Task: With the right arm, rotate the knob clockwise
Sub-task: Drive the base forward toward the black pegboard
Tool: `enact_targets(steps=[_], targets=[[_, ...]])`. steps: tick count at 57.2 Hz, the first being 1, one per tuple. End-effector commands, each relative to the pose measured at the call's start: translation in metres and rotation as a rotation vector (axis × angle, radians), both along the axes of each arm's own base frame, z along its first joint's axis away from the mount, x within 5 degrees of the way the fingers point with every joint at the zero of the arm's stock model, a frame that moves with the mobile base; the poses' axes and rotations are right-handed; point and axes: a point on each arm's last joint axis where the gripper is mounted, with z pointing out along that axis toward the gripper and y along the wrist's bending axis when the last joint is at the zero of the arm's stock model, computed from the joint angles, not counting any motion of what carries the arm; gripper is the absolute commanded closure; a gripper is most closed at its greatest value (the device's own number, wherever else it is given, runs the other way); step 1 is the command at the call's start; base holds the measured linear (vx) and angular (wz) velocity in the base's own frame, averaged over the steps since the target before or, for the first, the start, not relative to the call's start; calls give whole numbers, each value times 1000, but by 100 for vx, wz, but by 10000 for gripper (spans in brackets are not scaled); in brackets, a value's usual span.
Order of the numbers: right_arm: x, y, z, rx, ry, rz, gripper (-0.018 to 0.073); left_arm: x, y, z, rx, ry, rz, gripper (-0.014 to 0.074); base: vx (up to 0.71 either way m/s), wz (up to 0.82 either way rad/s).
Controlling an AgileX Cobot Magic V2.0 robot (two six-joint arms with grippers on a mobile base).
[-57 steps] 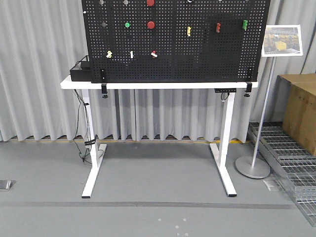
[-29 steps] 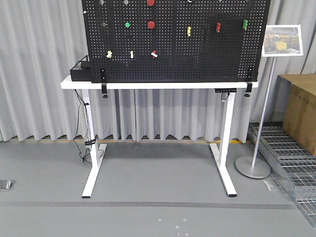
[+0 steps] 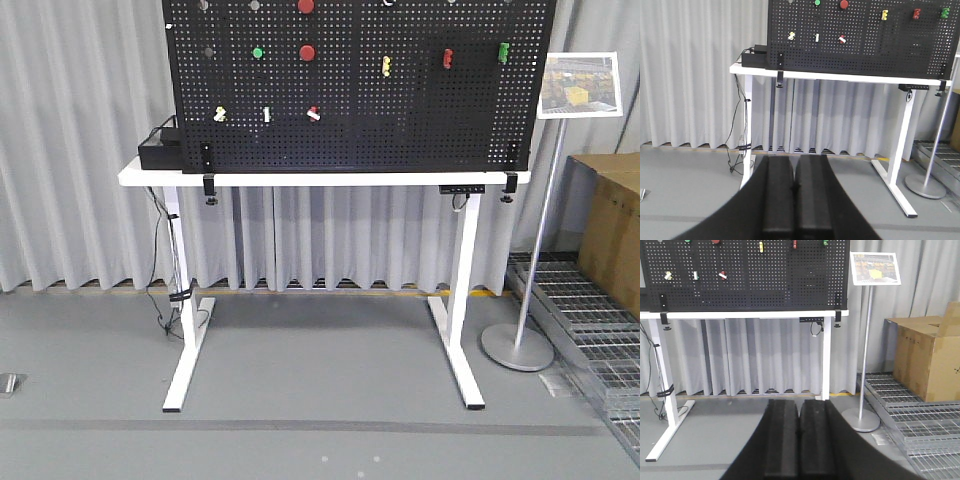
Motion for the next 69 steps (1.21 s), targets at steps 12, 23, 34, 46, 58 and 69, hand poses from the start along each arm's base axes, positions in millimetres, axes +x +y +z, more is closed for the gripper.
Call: enact_targets(steps=[12, 23, 34, 46, 58, 69], targets=[[-1, 1, 6, -24, -84, 2, 568, 0, 1, 3, -20, -68, 11, 603, 25, 3], [-1, 1, 6, -24, -84, 2, 568, 0, 1, 3, -20, -68, 11, 603, 32, -4], [-1, 1, 6, -24, -84, 2, 568, 0, 1, 3, -20, -68, 11, 603, 41, -4], [-1, 1, 6, -24, -84, 2, 568, 0, 1, 3, -20, -68, 11, 603, 44, -2], [-1, 1, 6, -24, -84, 2, 568, 0, 1, 3, -20, -68, 11, 603, 44, -2], [-1, 1, 6, -24, -84, 2, 568, 0, 1, 3, -20, -68, 11, 603, 44, 1]])
